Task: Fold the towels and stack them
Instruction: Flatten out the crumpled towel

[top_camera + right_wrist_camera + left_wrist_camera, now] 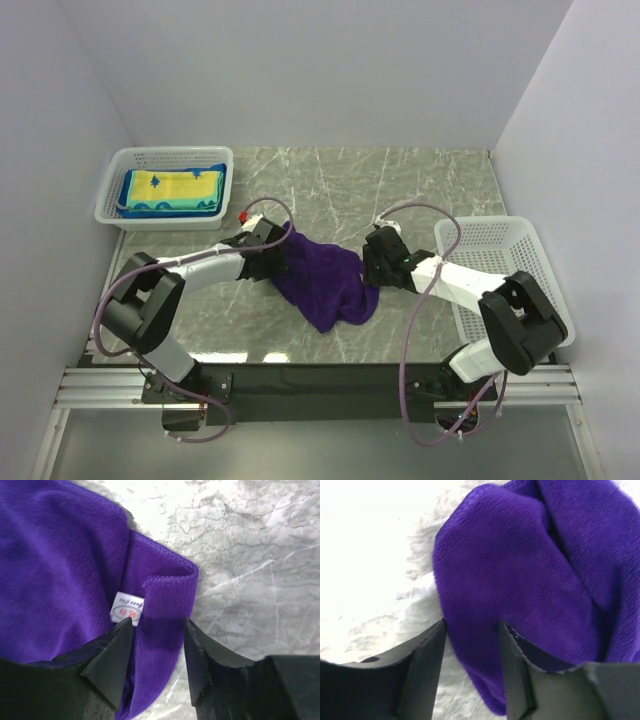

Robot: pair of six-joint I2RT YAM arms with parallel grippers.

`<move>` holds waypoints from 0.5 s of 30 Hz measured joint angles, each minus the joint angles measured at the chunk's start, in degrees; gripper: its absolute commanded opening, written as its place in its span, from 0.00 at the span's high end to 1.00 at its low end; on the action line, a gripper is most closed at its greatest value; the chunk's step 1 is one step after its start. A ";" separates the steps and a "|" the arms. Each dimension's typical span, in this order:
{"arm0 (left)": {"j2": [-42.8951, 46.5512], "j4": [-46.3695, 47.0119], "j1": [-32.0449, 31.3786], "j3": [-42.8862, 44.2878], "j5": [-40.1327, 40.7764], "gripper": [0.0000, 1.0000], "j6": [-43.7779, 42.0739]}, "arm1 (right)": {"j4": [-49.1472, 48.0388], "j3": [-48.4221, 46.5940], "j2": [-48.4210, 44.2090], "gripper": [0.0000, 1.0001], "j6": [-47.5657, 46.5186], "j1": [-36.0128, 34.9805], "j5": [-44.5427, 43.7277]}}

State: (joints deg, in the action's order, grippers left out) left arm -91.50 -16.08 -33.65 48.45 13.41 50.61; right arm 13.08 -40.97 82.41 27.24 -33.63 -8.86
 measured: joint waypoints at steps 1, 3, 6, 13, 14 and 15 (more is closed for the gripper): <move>-0.52 0.11 -0.35 0.37 0.52 0.52 0.11 | -0.20 -0.13 0.94 0.49 0.17 -0.09 -0.17; -1.40 0.44 -0.94 1.03 1.42 0.57 0.26 | -0.59 -0.26 2.84 0.50 0.37 -0.26 -0.74; -2.03 0.68 -1.42 1.42 2.16 0.73 0.61 | -1.60 -0.83 4.33 0.56 0.42 -0.52 -1.70; -3.28 -3.80 -1.77 4.00 5.60 0.99 0.81 | -1.25 -1.60 4.79 1.00 0.63 -0.15 -5.01; -3.76 -5.84 -1.75 5.22 6.47 0.99 0.44 | -0.74 -1.40 3.85 1.00 0.63 0.33 -4.85; -4.35 -7.61 -1.66 6.67 7.41 0.99 -0.09 | -0.15 -1.09 2.36 1.00 0.76 1.07 -4.83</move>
State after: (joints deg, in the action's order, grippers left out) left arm -95.85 -23.68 -35.31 55.11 20.82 50.52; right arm 12.93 -42.06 84.77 28.01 -32.56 -13.69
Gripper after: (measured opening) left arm 0.028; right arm 0.024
